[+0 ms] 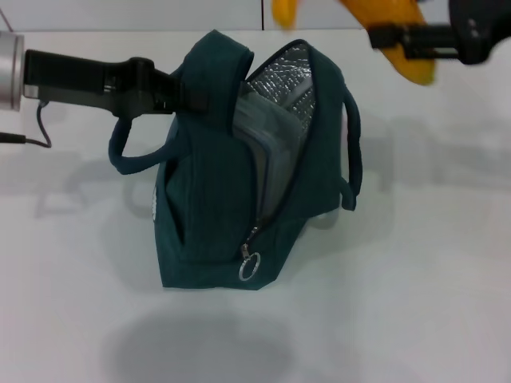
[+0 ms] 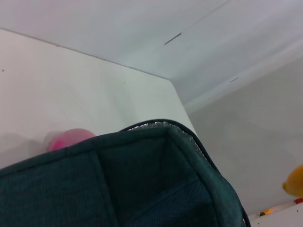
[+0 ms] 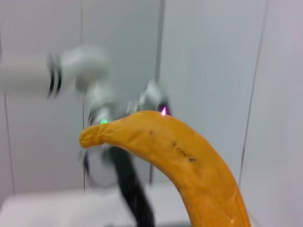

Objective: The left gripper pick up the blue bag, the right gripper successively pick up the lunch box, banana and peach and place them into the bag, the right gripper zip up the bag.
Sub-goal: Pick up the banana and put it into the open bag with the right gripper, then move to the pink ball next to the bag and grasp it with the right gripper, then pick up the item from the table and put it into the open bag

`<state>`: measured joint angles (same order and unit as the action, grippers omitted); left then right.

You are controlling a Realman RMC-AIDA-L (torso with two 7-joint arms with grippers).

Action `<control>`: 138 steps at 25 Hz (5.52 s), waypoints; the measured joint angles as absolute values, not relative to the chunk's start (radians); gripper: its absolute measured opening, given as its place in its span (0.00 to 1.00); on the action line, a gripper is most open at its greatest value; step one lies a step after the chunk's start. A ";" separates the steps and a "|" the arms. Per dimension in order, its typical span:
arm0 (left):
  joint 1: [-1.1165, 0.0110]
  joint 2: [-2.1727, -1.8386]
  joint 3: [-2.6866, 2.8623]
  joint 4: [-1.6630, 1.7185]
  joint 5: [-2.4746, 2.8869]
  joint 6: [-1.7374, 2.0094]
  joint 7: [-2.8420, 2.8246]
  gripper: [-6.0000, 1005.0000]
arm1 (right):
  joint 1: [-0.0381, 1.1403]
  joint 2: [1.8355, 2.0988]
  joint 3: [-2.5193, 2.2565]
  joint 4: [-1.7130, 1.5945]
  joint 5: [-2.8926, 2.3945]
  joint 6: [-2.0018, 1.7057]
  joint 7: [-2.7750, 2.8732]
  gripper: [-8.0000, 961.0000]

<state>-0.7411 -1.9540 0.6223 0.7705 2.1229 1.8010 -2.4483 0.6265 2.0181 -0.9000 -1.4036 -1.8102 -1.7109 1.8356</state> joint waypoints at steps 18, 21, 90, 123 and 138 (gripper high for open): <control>-0.734 -1.955 0.630 0.770 2.121 1.798 -2.437 0.04 | 0.750 2.027 -1.257 -0.596 -1.248 -1.484 1.430 0.55; -0.736 -1.955 0.629 0.770 2.121 1.798 -2.432 0.04 | 0.754 2.028 -1.351 -0.575 -1.182 -1.434 1.392 0.56; -0.735 -1.958 0.630 0.770 2.101 1.801 -2.418 0.04 | 0.781 2.022 -1.285 -0.335 -1.232 -0.818 1.377 0.90; -0.753 -1.968 0.630 0.770 2.097 1.800 -2.402 0.04 | 0.882 2.028 -1.588 -0.300 -1.236 -0.668 1.445 0.78; -0.755 -1.965 0.630 0.770 2.097 1.801 -2.402 0.04 | 0.875 2.028 -1.597 -0.320 -1.237 -0.648 1.444 0.25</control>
<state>-0.7555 -1.9652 0.6304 0.7701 2.0965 1.8010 -2.4023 0.8749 2.0280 -1.5969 -0.3195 -1.2365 -0.6481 1.4443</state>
